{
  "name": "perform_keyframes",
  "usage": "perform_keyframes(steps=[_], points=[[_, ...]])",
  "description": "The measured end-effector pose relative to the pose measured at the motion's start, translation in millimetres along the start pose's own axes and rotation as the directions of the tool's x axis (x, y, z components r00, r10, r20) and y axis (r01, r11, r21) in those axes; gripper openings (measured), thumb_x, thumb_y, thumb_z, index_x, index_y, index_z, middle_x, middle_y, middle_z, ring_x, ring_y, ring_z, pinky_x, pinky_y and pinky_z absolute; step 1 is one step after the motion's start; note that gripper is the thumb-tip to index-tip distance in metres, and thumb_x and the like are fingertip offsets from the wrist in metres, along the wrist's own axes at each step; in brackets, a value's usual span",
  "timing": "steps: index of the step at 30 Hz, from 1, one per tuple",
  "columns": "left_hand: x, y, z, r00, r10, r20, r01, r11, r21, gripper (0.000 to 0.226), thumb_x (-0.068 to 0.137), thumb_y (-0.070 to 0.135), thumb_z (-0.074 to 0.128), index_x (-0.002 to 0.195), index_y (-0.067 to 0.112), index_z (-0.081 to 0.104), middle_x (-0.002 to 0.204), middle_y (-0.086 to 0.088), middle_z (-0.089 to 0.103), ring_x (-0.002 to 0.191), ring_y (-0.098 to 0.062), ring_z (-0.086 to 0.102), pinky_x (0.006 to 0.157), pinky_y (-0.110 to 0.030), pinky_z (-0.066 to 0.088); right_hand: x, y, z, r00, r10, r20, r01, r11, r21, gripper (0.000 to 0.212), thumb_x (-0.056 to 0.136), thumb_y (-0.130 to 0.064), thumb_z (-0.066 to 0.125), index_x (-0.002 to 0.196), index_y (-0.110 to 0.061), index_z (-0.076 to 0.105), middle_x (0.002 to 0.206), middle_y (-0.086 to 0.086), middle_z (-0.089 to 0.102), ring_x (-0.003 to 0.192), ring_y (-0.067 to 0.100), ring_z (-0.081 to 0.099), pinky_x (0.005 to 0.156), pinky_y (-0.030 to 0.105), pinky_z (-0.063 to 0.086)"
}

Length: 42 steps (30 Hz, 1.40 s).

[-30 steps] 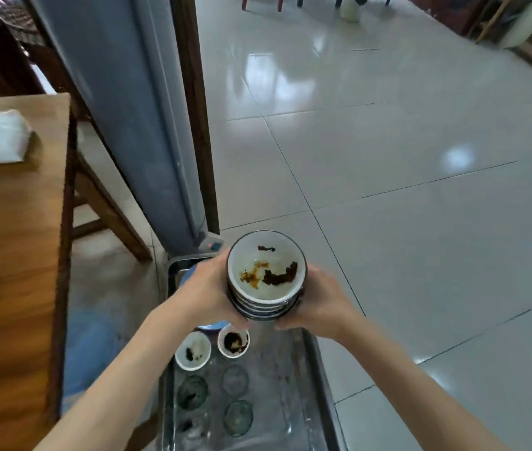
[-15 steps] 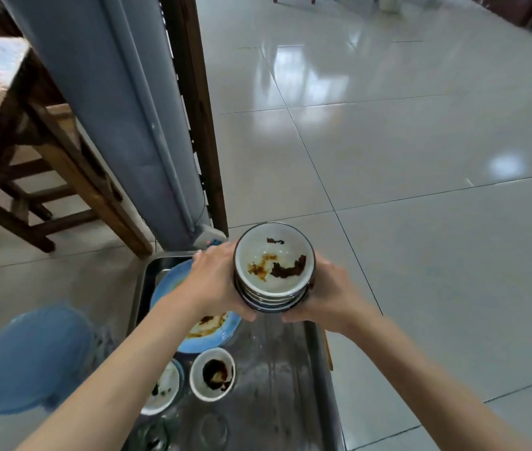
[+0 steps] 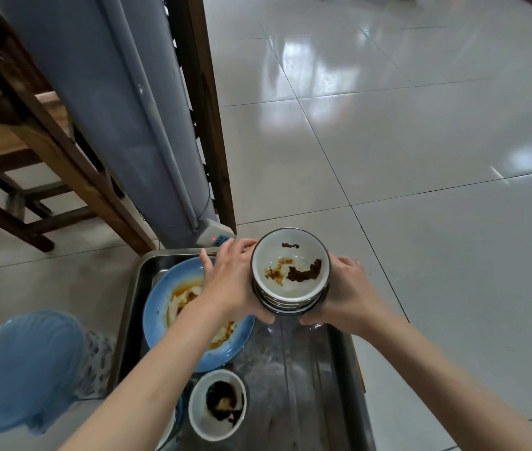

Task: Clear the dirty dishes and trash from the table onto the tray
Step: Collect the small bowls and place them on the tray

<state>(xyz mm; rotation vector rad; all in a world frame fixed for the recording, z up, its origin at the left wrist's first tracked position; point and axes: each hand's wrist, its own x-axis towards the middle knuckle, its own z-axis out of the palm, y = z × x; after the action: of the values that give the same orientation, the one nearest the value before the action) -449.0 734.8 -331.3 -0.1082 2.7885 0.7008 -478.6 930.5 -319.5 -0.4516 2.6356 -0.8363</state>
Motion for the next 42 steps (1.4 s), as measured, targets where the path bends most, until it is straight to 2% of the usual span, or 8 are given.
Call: perform_keyframes(steps=[5, 8, 11, 18, 24, 33, 39, 42], points=[[3.4, -6.5, 11.3, 1.000, 0.000, 0.014, -0.001, 0.999, 0.046, 0.124, 0.041, 0.051, 0.085, 0.144, 0.032, 0.018, 0.145, 0.010, 0.016, 0.138, -0.014, 0.001, 0.105, -0.063, -0.012, 2.9, 9.4, 12.1, 1.000, 0.000, -0.001, 0.000, 0.998, -0.057, 0.101, 0.039, -0.040, 0.085, 0.130, -0.027, 0.044, 0.119, -0.009, 0.056, 0.125, 0.018, 0.036, 0.113, 0.047, 0.010], [5.9, -6.7, 17.5, 1.000, 0.001, 0.020, -0.003, 0.997, 0.081, 0.125, 0.041, 0.054, 0.084, 0.145, 0.032, 0.018, 0.145, 0.010, 0.017, 0.139, -0.017, 0.002, 0.105, -0.064, -0.010, 3.6, 15.0, 15.0, 1.000, -0.005, -0.005, 0.005, 0.998, -0.069, 0.101, 0.040, -0.039, 0.086, 0.131, -0.027, 0.044, 0.123, -0.009, 0.054, 0.130, 0.018, 0.033, 0.113, 0.046, 0.005], [6.5, -6.4, 23.4, 1.000, 0.004, 0.013, -0.005, 0.996, 0.086, 0.125, 0.040, 0.055, 0.084, 0.144, 0.034, 0.019, 0.144, 0.013, 0.017, 0.137, -0.014, 0.002, 0.105, -0.065, -0.010, 3.1, 18.4, 16.3, 1.000, -0.008, 0.001, 0.008, 0.997, -0.082, 0.103, 0.042, -0.037, 0.086, 0.134, -0.026, 0.042, 0.128, -0.008, 0.052, 0.135, 0.018, 0.028, 0.114, 0.048, 0.003], [10.5, -9.1, 31.4, 1.000, 0.013, -0.020, -0.010, 0.993, 0.119, 0.122, 0.038, 0.058, 0.083, 0.143, 0.036, 0.023, 0.143, 0.012, 0.021, 0.136, -0.016, 0.006, 0.104, -0.066, -0.009, 4.9, 21.4, 19.4, 1.000, -0.011, 0.007, 0.012, 0.997, -0.078, 0.102, 0.043, -0.034, 0.086, 0.135, -0.025, 0.042, 0.128, -0.009, 0.050, 0.136, 0.017, 0.025, 0.113, 0.047, 0.006], [13.7, -11.2, 37.1, 0.999, 0.002, -0.044, 0.004, 0.991, 0.132, 0.114, 0.040, 0.057, 0.083, 0.140, 0.034, 0.031, 0.138, 0.004, 0.027, 0.134, -0.018, 0.009, 0.104, -0.066, -0.010, 7.3, 22.7, 23.1, 1.000, -0.006, 0.014, 0.007, 0.995, -0.101, 0.109, 0.044, -0.032, 0.087, 0.140, -0.025, 0.035, 0.139, -0.008, 0.044, 0.141, 0.017, 0.016, 0.113, 0.049, 0.004], [15.3, -9.5, 38.2, 0.999, -0.033, 0.010, 0.031, 0.991, 0.127, 0.115, 0.043, 0.056, 0.083, 0.142, 0.035, 0.027, 0.144, 0.001, 0.027, 0.140, -0.022, -0.001, 0.102, -0.066, -0.014, 8.4, 27.2, 26.7, 0.998, 0.038, 0.043, -0.037, 0.998, -0.043, 0.112, 0.047, -0.027, 0.087, 0.143, -0.022, 0.030, 0.147, -0.004, 0.035, 0.145, 0.018, 0.006, 0.115, 0.045, 0.004], [15.2, -8.1, 37.6, 0.999, -0.038, 0.022, 0.035, 0.991, 0.127, 0.115, 0.046, 0.056, 0.082, 0.143, 0.034, 0.025, 0.145, 0.000, 0.026, 0.142, -0.023, -0.003, 0.101, -0.066, -0.015, 8.2, 26.3, 27.2, 0.998, 0.047, 0.044, -0.047, 0.999, -0.008, 0.112, 0.045, -0.026, 0.087, 0.141, -0.022, 0.031, 0.144, -0.003, 0.039, 0.144, 0.022, 0.012, 0.114, 0.047, 0.014], [11.9, -8.2, 33.6, 0.999, -0.032, 0.012, 0.030, 0.995, 0.096, 0.119, 0.046, 0.052, 0.083, 0.144, 0.036, 0.018, 0.145, 0.000, 0.026, 0.142, -0.024, -0.003, 0.102, -0.064, -0.016, 4.0, 22.4, 24.0, 0.999, 0.039, 0.037, -0.040, 0.999, 0.019, 0.110, 0.042, -0.025, 0.087, 0.138, -0.024, 0.034, 0.134, -0.006, 0.046, 0.136, 0.024, 0.027, 0.109, 0.043, 0.026]])
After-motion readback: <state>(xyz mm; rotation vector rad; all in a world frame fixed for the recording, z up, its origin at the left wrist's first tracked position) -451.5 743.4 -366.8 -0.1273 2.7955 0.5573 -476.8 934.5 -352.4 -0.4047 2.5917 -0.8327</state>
